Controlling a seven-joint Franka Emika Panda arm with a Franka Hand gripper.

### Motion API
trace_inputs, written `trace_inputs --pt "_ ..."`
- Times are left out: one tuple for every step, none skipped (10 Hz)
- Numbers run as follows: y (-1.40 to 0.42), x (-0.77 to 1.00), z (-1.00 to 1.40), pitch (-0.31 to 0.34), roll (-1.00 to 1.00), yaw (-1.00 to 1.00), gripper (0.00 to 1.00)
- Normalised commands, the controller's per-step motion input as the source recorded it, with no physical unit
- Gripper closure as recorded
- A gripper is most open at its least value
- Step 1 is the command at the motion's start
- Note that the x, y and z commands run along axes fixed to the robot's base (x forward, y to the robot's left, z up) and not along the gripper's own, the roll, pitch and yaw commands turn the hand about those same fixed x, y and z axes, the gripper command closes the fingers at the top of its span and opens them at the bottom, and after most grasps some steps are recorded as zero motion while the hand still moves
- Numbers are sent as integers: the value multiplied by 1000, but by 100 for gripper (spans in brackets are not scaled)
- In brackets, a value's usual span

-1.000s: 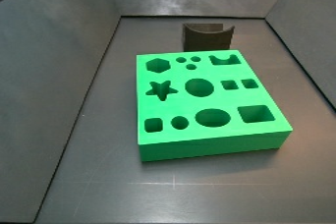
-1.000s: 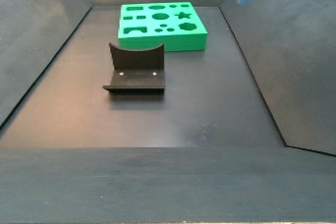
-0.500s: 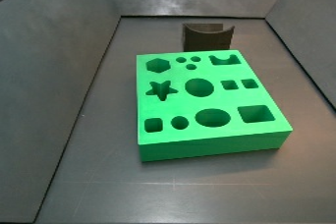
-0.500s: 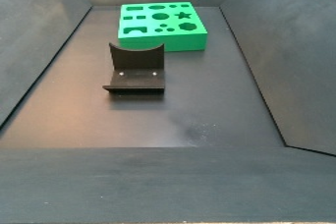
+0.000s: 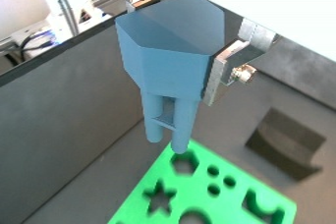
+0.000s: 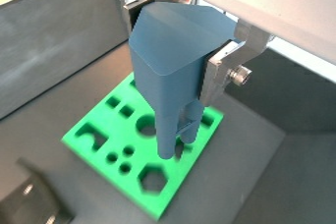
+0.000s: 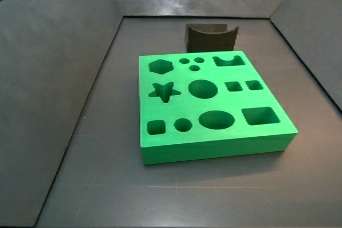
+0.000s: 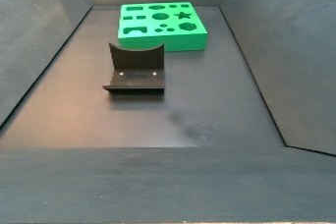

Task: Pick up the 3 prong object. Move up. Move to above the board. Insert the 3 prong object.
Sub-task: Move to above the board, then insert the 3 prong object.

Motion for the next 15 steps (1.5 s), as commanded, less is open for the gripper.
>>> trace_inputs --pt "-725 367 97 143 65 9 100" --pt "-395 240 65 136 83 8 100" --pt "-238 162 46 119 72 9 100" --pt "0 0 0 0 0 -6 100" --pt "100 51 0 0 0 -417 100" --pt "40 0 0 0 0 -914 100" --pt "0 0 0 0 0 -1000 100" --pt "0 0 0 0 0 -1000 100" --pt "0 0 0 0 0 -1000 100" --pt "0 0 0 0 0 -1000 100" --pt "0 0 0 0 0 -1000 100" --pt "0 0 0 0 0 -1000 100" --pt "0 0 0 0 0 -1000 100" --pt "0 0 0 0 0 -1000 100" --pt "0 0 0 0 0 -1000 100"
